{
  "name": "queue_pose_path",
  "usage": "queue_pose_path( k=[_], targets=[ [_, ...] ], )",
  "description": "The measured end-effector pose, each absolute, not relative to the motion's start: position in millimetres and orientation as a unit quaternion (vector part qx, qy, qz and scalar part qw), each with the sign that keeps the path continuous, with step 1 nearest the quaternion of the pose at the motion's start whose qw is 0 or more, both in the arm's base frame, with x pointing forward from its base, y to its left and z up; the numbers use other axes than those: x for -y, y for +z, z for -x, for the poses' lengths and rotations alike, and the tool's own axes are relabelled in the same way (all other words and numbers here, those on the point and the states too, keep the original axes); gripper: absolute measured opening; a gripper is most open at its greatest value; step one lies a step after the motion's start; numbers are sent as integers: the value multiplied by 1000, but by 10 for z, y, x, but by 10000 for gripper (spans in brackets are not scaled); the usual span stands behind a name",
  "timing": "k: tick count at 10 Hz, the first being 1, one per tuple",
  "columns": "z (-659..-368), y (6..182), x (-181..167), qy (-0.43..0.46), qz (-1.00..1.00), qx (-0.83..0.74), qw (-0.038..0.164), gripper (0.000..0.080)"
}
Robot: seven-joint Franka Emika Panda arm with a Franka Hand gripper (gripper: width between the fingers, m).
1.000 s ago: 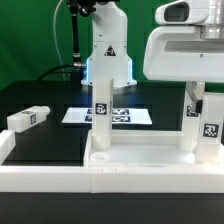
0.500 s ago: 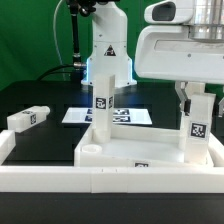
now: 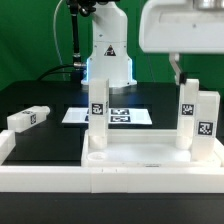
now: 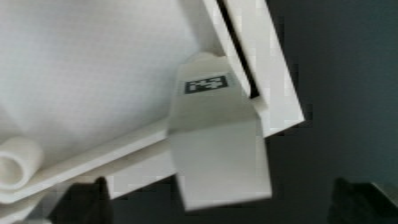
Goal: Assemble desk
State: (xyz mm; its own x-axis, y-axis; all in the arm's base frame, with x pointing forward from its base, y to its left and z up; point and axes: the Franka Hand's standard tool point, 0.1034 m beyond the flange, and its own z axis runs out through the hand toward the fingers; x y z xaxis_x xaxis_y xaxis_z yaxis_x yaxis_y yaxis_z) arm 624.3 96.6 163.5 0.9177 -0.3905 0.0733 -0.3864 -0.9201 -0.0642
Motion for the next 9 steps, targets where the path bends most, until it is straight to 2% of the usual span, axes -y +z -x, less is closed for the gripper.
queue_pose_path(
  k=[2,3,8,9],
  targets=[
    [-6161,1786,-692,-47,983,-174,29,647],
    [-6159,1793,-539,-47,983,-177,26,647],
    [-6147,1770,-576,-45,983,-178,27,648],
    [-6087,1726,-476,-42,981,-183,37,648]
  ],
)
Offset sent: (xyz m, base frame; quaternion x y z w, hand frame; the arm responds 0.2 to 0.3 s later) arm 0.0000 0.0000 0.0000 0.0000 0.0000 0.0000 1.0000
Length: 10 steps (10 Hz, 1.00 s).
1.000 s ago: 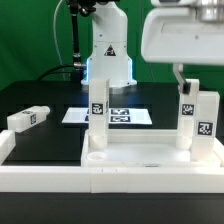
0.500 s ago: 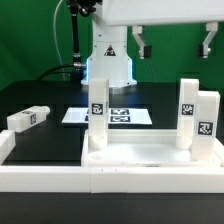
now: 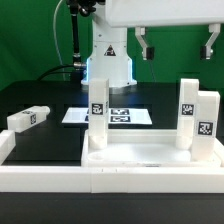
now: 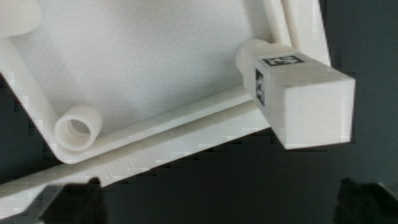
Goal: Assemble desk
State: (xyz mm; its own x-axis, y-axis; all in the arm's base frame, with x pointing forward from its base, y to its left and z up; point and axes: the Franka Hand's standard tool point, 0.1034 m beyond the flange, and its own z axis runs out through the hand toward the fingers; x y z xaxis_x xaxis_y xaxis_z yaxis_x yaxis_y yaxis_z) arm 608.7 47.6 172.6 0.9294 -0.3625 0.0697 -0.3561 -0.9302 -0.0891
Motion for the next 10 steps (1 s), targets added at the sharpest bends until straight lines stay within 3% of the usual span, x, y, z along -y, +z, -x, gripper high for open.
queue_pose_path(
  k=[3,7,8,10],
  targets=[
    [-5941,1788,172,-47,987,-150,32,648],
    [-5921,1751,215,-43,988,-145,34,648],
    [-5869,1698,399,-34,987,-151,41,648],
    [-5639,1486,860,-24,986,-164,32,648]
  ],
)
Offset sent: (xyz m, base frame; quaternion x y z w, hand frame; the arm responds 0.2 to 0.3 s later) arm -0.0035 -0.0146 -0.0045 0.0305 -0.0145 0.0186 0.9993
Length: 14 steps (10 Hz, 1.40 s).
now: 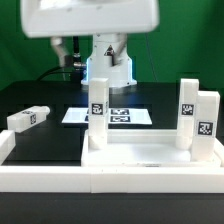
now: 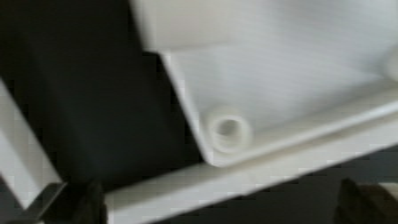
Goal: Assemble desk
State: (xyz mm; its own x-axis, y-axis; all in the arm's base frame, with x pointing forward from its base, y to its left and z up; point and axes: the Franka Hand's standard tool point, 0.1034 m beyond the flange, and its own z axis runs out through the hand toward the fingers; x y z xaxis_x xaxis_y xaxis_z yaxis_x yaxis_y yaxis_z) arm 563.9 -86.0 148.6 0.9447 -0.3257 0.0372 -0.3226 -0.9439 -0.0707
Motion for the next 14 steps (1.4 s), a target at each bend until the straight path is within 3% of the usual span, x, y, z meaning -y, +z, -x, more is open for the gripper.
queue_pose_path(
  k=[2,6,7,10,14],
  targets=[
    [-5534,1338,1142,-14,985,-170,24,648],
    [-5538,1330,1117,-13,986,-166,26,648],
    [-5436,1229,1266,-3,984,-173,38,648],
    [-5019,936,1648,28,978,-205,37,648],
    [-5061,943,1617,26,978,-203,37,648]
  ],
)
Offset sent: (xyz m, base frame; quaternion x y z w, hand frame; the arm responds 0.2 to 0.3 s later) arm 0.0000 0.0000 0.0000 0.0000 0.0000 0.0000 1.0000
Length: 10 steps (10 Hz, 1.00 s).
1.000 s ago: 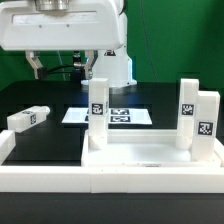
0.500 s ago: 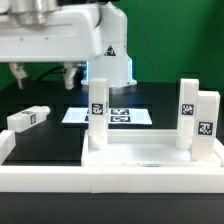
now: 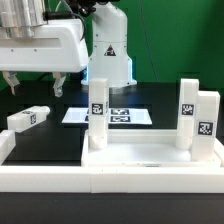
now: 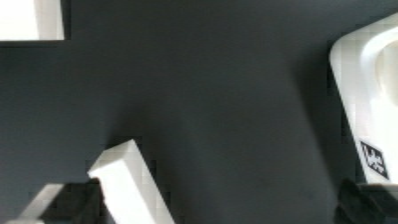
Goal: Assemble desk
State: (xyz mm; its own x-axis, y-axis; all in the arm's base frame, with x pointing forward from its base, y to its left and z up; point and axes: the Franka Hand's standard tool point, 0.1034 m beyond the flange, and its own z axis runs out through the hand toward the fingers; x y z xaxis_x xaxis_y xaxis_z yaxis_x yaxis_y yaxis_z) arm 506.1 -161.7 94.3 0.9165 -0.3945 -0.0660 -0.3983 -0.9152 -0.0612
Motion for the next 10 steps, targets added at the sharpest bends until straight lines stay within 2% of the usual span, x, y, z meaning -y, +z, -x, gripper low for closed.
queue_pose_path(
  k=[1,3,5,9,10],
  targets=[
    [-5022,916,1644,28,979,-201,37,648],
    [-4730,734,1832,50,976,-210,34,648],
    [-4568,611,2033,57,978,-200,32,648],
    [-4542,585,2017,73,976,-200,39,648],
    [-4484,574,1978,104,973,-198,54,648]
  ],
)
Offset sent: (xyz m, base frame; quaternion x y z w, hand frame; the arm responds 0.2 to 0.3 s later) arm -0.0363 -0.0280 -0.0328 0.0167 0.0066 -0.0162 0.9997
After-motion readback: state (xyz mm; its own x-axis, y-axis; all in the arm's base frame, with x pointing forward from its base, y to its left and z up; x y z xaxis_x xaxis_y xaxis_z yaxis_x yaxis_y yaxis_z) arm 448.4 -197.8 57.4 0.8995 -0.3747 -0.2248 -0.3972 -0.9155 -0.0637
